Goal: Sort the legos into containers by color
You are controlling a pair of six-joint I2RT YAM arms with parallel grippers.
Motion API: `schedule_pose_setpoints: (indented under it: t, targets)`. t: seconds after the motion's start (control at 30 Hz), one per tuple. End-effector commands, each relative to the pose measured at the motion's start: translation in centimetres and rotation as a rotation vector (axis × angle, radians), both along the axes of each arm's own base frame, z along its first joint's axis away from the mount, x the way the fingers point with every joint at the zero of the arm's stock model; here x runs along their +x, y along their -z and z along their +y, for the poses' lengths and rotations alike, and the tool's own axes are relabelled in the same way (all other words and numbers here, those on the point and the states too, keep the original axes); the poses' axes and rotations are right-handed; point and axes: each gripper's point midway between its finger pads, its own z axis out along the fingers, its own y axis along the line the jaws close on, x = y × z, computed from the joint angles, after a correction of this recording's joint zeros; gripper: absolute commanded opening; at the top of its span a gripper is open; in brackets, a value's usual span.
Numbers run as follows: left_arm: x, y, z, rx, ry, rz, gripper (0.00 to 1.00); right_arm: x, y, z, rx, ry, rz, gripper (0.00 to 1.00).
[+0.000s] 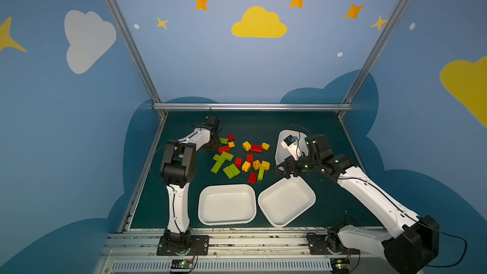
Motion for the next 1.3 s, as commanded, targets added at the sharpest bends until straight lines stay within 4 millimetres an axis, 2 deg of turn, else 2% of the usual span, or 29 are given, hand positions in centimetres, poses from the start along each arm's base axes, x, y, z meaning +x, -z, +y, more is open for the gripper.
schedule_pose_setpoints:
  t: [0.0, 0.17, 0.33, 0.5, 0.67, 0.8, 0.9, 1.0, 1.13, 1.27]
  targets:
    - [-0.3, -1.9, 0.2, 0.011, 0.044, -0.003, 0.31, 0.4, -1.7, 0.4, 0.025, -0.005, -0.031, 0.9]
    - [-2.5, -5.5, -0.4, -0.005, 0.086, -0.009, 0.3, 0.8, -1.9, 0.4, 0.037, 0.0, -0.05, 0.9]
    - [-7.1, -8.9, -2.0, -0.002, 0.13, 0.01, 0.32, 1.1, -2.3, 0.5, 0.062, 0.0, -0.065, 0.9]
    - [-13.1, -10.8, -3.6, -0.037, 0.166, 0.051, 0.32, 1.1, -2.8, 0.8, 0.079, -0.027, -0.064, 0.9]
    - [-20.4, -11.8, -4.7, -0.101, 0.192, 0.13, 0.32, 1.1, -2.9, 0.7, 0.076, -0.048, -0.066, 0.9]
    - [-25.8, -11.8, -5.0, -0.12, 0.176, 0.203, 0.3, 1.2, -2.7, 0.6, 0.078, -0.062, -0.055, 0.9]
    - [-28.6, -11.5, -5.5, -0.148, 0.174, 0.247, 0.31, 1.2, -2.6, 0.6, 0.08, -0.07, -0.051, 0.9]
    - [-31.0, -10.3, -5.8, -0.15, 0.174, 0.303, 0.3, 1.1, -2.3, 0.6, 0.079, -0.078, -0.04, 0.9]
    - [-32.6, -7.9, -6.7, -0.182, 0.176, 0.346, 0.31, 1.0, -1.8, 0.4, 0.076, -0.077, -0.03, 0.9]
    - [-31.9, -6.3, -6.4, -0.141, 0.179, 0.345, 0.31, 0.8, -1.4, 0.3, 0.072, -0.076, -0.021, 0.9]
